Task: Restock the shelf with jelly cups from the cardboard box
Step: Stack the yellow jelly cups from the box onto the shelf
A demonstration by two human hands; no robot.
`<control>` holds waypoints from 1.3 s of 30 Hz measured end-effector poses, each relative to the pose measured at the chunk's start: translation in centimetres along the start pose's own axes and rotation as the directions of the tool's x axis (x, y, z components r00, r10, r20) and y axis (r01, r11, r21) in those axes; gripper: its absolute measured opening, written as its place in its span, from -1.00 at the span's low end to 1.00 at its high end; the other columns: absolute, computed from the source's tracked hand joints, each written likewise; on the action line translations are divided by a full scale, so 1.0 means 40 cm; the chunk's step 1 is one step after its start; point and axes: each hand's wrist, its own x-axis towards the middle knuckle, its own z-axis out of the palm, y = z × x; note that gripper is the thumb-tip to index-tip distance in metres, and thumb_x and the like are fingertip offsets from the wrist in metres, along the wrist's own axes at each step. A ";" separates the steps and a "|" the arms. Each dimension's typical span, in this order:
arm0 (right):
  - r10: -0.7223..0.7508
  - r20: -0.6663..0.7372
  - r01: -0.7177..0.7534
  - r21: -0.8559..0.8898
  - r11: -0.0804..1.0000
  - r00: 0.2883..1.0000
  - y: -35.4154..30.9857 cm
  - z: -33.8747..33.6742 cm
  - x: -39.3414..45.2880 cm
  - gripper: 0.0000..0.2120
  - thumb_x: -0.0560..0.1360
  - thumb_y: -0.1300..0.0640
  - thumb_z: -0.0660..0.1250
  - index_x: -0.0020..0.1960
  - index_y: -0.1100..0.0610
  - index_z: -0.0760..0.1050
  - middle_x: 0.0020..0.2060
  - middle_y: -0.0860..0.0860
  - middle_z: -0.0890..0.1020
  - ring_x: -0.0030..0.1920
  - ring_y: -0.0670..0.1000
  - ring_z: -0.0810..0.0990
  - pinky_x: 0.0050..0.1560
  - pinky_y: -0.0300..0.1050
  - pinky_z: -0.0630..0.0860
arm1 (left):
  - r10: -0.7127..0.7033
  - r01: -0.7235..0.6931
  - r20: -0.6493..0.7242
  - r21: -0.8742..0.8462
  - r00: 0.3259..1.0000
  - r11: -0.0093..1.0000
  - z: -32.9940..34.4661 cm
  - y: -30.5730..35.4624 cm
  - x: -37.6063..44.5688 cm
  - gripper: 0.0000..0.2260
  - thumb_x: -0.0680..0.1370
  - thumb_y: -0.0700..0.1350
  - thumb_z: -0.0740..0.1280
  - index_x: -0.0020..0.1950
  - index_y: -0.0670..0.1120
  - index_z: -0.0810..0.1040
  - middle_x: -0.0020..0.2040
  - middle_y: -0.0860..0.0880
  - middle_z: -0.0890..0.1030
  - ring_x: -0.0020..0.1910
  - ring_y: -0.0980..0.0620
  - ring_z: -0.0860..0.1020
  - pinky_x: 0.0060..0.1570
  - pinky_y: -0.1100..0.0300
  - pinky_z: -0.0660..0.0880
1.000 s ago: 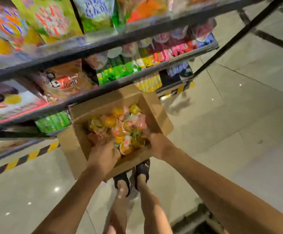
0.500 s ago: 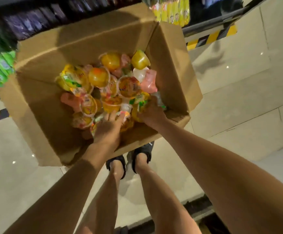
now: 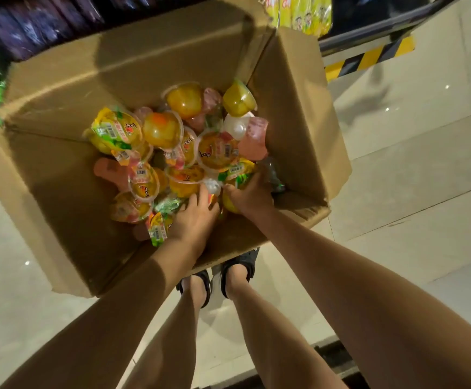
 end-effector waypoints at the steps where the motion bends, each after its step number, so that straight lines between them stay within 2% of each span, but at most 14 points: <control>1: 0.005 -0.001 -0.005 -0.001 1.000 1.000 0.002 0.002 0.006 -0.21 0.51 -0.09 0.41 0.54 0.13 0.04 0.44 0.13 0.30 0.45 0.18 0.30 0.39 0.01 0.29 | 0.002 -0.002 0.002 0.025 1.000 1.000 -0.001 0.002 0.004 -0.36 0.54 -0.27 0.31 0.54 -0.02 0.10 0.54 -0.25 0.00 0.43 -0.17 0.24 0.16 0.13 0.46; 4: 0.000 0.014 0.000 -0.019 1.000 1.000 0.009 -0.003 0.019 -0.22 0.50 -0.09 0.41 0.53 0.14 0.09 0.42 0.13 0.33 0.44 0.18 0.32 0.40 0.03 0.29 | 0.011 -0.014 0.061 0.044 0.998 0.999 0.001 0.001 0.015 -0.30 0.47 -0.30 0.39 0.52 -0.01 0.14 0.41 -0.18 0.17 0.34 -0.15 0.27 0.07 0.14 0.47; 7: -0.010 0.029 0.010 0.009 1.000 1.000 0.013 -0.014 0.021 -0.29 0.49 -0.09 0.41 0.49 0.11 0.18 0.37 0.09 0.42 0.39 0.15 0.40 0.38 0.04 0.33 | 0.047 -0.059 0.132 0.087 0.990 0.995 -0.009 -0.015 0.030 -0.12 0.37 -0.28 0.50 0.54 0.00 0.07 0.41 -0.16 0.15 0.34 -0.15 0.24 0.09 0.13 0.48; 9: -0.025 0.017 0.024 0.044 0.999 1.000 0.007 -0.022 0.010 -0.36 0.49 -0.07 0.42 0.44 0.12 0.26 0.31 0.07 0.47 0.34 0.11 0.45 0.33 -0.01 0.37 | 0.075 -0.087 0.153 0.069 0.985 0.994 -0.019 -0.027 0.029 -0.13 0.37 -0.31 0.48 0.54 0.00 0.08 0.41 -0.15 0.15 0.35 -0.16 0.23 0.12 0.11 0.48; 12: -0.046 -0.022 0.048 0.132 0.990 0.999 -0.012 -0.035 -0.023 -0.49 0.48 -0.01 0.45 0.33 0.16 0.39 0.20 0.06 0.55 0.23 0.07 0.53 0.18 -0.11 0.42 | 0.097 -0.087 0.099 -0.098 0.990 0.991 -0.018 -0.057 0.015 -0.27 0.42 -0.28 0.44 0.51 -0.03 0.18 0.38 -0.12 0.21 0.31 -0.13 0.26 0.18 0.06 0.47; 17: -0.136 -0.012 0.136 0.175 0.975 0.991 -0.054 -0.101 -0.100 -0.65 0.47 0.08 0.47 0.21 0.15 0.53 -0.06 -0.07 0.60 0.00 -0.05 0.59 -0.02 -0.20 0.47 | -0.017 0.006 -0.019 -0.456 1.000 0.890 -0.037 -0.107 -0.049 -0.15 0.34 0.06 0.55 0.55 0.03 0.23 0.42 -0.05 0.30 0.34 -0.10 0.27 0.31 0.05 0.36; 20: -0.215 -0.022 0.216 0.065 0.974 0.976 -0.122 -0.174 -0.154 -0.56 0.42 0.00 0.50 0.23 0.12 0.54 0.03 -0.05 0.56 0.07 -0.04 0.56 0.09 -0.10 0.53 | -0.149 0.039 -0.157 -0.547 0.976 0.836 -0.112 -0.144 -0.119 -0.27 0.34 0.16 0.48 0.46 0.03 0.36 0.34 -0.11 0.39 0.30 -0.15 0.38 0.25 -0.02 0.44; 22: -0.277 0.003 0.277 -0.007 0.961 0.961 -0.187 -0.242 -0.203 -0.58 0.40 0.01 0.51 0.21 0.13 0.56 0.02 -0.05 0.52 0.06 -0.05 0.53 0.16 -0.07 0.52 | -0.188 0.002 -0.202 -0.676 0.961 0.737 -0.175 -0.177 -0.172 -0.35 0.33 0.15 0.51 0.37 0.03 0.44 0.31 -0.13 0.43 0.23 -0.16 0.49 0.18 -0.07 0.51; 26: -0.454 0.045 0.456 -0.117 0.882 0.890 -0.328 -0.388 -0.323 -0.63 0.37 0.01 0.53 0.13 0.12 0.64 0.05 0.00 0.63 0.07 -0.01 0.59 0.15 -0.17 0.50 | -0.304 -0.051 -0.335 -0.741 0.892 0.670 -0.338 -0.233 -0.288 -0.40 0.31 0.16 0.56 0.31 0.15 0.48 0.32 0.02 0.37 0.22 -0.03 0.48 0.23 0.13 0.47; 28: -0.503 0.069 0.507 -0.162 0.847 0.862 -0.405 -0.455 -0.387 -0.52 0.35 -0.07 0.54 0.22 0.06 0.63 0.15 -0.06 0.59 0.14 -0.06 0.56 0.20 -0.26 0.45 | -0.351 -0.040 -0.355 -0.750 0.866 0.660 -0.444 -0.247 -0.358 -0.39 0.31 0.15 0.57 0.32 0.10 0.50 0.30 0.04 0.36 0.19 0.03 0.45 0.22 0.26 0.38; 31: -0.588 0.107 0.598 -0.157 0.786 0.801 -0.516 -0.550 -0.488 -0.47 0.31 -0.15 0.53 0.21 0.05 0.63 0.20 -0.02 0.60 0.22 -0.02 0.57 0.28 -0.14 0.48 | -0.387 -0.113 -0.434 -0.771 0.813 0.627 -0.594 -0.276 -0.465 -0.31 0.22 0.28 0.44 0.27 -0.02 0.57 0.18 0.01 0.40 0.16 0.02 0.47 0.19 0.48 0.25; 32: -0.621 0.144 0.637 -0.189 0.747 0.771 -0.551 -0.584 -0.529 -0.47 0.34 -0.13 0.53 0.24 0.06 0.61 0.24 -0.02 0.56 0.25 -0.04 0.53 0.32 -0.25 0.41 | -0.398 -0.145 -0.461 -0.778 0.793 0.612 -0.637 -0.284 -0.502 -0.30 0.20 0.31 0.39 0.25 -0.04 0.58 0.17 -0.01 0.42 0.15 0.02 0.48 0.18 0.50 0.26; 35: -0.713 0.190 0.734 -0.264 0.625 0.675 -0.649 -0.688 -0.668 -0.48 0.40 0.00 0.54 0.31 0.12 0.56 0.33 -0.04 0.46 0.33 -0.12 0.44 0.22 -0.57 0.15 | -0.414 -0.232 -0.575 -0.740 0.705 0.632 -0.784 -0.286 -0.632 -0.35 0.21 0.32 0.38 0.22 0.03 0.59 0.15 0.06 0.43 0.07 0.16 0.49 0.12 0.36 0.39; 39: -0.835 0.182 0.841 -0.279 0.463 0.520 -0.765 -0.810 -0.878 -0.48 0.37 0.05 0.56 0.29 0.13 0.57 0.30 -0.02 0.51 0.27 -0.14 0.46 0.29 -0.47 0.24 | -0.428 -0.310 -0.681 -0.685 0.595 0.659 -0.956 -0.269 -0.821 -0.35 0.21 0.29 0.40 0.23 0.03 0.58 0.04 0.09 0.42 0.00 0.15 0.49 0.04 0.28 0.44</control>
